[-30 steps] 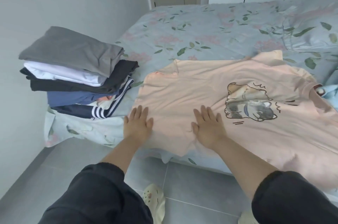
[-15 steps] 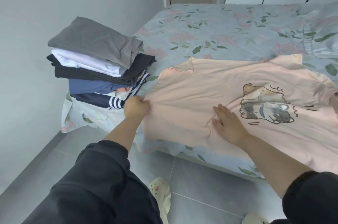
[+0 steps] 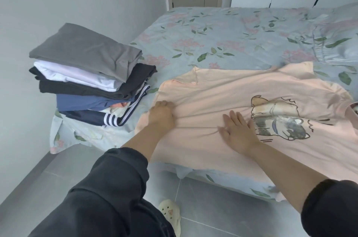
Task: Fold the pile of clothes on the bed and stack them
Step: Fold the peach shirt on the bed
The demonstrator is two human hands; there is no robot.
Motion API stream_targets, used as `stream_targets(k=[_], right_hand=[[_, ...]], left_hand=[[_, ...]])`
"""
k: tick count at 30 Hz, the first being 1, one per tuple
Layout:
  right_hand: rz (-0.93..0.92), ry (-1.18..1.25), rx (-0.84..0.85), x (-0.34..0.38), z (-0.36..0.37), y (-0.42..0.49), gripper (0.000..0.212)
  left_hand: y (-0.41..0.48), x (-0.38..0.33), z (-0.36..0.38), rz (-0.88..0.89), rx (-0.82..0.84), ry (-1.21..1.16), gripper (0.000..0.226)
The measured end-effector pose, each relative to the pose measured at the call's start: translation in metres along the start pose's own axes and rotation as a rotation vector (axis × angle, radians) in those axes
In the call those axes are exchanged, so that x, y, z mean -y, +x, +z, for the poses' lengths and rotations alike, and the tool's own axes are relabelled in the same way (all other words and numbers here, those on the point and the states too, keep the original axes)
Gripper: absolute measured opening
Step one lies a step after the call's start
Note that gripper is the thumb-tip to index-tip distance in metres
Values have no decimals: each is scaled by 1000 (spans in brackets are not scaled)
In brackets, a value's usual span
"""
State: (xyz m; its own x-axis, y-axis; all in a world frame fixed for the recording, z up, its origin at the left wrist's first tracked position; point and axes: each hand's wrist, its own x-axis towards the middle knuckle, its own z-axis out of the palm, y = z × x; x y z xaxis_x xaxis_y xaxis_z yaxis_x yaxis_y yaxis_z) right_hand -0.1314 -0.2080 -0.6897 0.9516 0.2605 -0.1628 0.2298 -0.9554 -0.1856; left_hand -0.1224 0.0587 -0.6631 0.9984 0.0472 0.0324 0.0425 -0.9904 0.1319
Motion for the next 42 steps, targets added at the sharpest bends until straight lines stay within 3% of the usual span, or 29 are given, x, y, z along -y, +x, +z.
stream_targets(k=[4, 11, 14, 15, 17, 19, 20, 22, 24, 26, 27, 31, 34, 37, 42], right_hand=[[76, -42, 43, -2, -9, 41, 63], [107, -54, 77, -13, -14, 117, 67], [85, -63, 51, -21, -10, 139, 68], [75, -66, 45, -24, -8, 144, 68], [61, -68, 38, -27, -5, 152, 69], [63, -65, 31, -29, -5, 158, 68], [65, -66, 27, -29, -5, 160, 68], [68, -72, 20, -28, -5, 165, 67], [69, -74, 11, -29, -5, 169, 67], [69, -76, 8, -28, -5, 172, 67], [68, -75, 11, -28, -5, 172, 67], [27, -64, 16, -31, -9, 167, 66], [-38, -64, 42, -43, -17, 159, 64], [2, -121, 6, -70, -27, 151, 62], [260, -122, -49, -144, -41, 138, 64]], left_hand=[[36, -16, 24, 135, 56, -112, 50], [123, -28, 42, 252, 165, -55, 53], [160, -17, 43, 350, 140, 101, 54], [175, -9, 41, 295, 123, 173, 55], [199, 11, 32, -5, 104, 238, 56], [213, 25, 23, -303, 125, 162, 56], [216, 26, 24, -339, 132, 129, 56], [214, 16, 30, -196, 67, 87, 56], [204, 3, 40, 124, -34, 7, 55], [196, -3, 47, 352, 11, 0, 53], [197, -2, 48, 342, 75, 27, 53], [208, -10, 38, 13, 194, 185, 54], [204, -47, 37, -99, 232, 96, 57], [191, -104, 48, -14, 256, 1, 57], [162, -202, 77, 258, 153, 16, 58]])
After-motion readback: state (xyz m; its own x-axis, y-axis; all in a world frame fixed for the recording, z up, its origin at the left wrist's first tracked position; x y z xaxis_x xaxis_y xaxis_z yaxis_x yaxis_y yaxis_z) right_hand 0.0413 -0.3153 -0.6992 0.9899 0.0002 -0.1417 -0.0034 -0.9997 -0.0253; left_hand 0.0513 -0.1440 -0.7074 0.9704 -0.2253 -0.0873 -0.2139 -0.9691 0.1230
